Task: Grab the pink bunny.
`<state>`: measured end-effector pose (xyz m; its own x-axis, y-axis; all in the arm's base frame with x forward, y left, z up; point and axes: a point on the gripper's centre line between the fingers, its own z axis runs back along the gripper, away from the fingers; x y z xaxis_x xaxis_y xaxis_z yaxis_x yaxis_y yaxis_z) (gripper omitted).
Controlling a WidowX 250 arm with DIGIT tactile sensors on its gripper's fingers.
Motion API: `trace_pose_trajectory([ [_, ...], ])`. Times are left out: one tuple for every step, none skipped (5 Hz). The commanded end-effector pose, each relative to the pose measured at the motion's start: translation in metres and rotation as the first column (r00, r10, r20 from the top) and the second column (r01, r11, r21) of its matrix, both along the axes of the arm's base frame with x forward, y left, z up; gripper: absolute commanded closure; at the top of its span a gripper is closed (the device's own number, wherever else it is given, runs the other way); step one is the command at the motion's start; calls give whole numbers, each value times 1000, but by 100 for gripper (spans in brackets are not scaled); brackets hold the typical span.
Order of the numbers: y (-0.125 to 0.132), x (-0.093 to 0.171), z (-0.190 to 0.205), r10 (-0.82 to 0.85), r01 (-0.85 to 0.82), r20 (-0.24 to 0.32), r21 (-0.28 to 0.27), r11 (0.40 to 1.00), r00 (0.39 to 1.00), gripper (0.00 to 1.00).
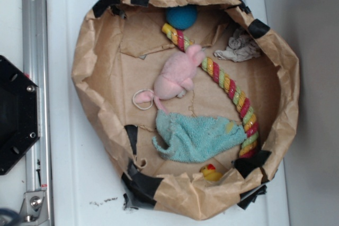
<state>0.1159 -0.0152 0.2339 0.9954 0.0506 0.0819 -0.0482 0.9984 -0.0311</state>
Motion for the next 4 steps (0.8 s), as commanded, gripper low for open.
trace_pose_trajectory([
  [0,0,0,0,0,0,0,1000,1000,0],
  [35,48,-50,-21,25,-156,27,999,987,0],
  [40,89,-97,-107,112,-151,19,994,983,0],
  [45,120,-126,129,-133,-79,-58,989,989,0],
])
